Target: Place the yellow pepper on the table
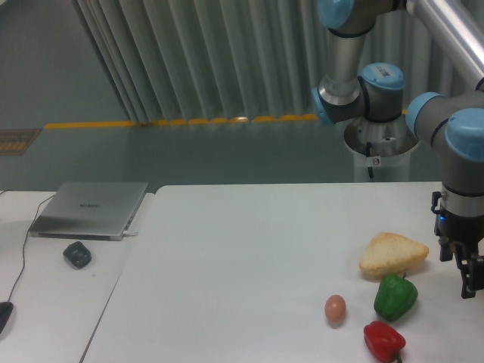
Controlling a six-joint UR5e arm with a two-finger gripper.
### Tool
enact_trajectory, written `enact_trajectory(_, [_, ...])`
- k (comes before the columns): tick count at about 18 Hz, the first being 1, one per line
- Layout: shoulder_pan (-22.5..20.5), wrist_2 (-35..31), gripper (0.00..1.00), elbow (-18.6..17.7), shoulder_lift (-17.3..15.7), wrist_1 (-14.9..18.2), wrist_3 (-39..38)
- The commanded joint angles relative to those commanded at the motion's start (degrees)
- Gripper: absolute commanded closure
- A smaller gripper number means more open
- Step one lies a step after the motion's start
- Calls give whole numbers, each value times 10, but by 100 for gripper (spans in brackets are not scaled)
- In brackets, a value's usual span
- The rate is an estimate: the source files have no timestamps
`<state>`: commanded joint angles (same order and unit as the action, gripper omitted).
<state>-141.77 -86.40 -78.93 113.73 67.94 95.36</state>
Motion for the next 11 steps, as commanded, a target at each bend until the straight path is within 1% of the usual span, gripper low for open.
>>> enact_trajectory(6, [-1,0,0,-1,0,1,-2])
enact_trajectory(9, [-14,0,0,-3,0,0,-11])
enact_trajectory(11, [-38,0,0,-3,-2,0,-14])
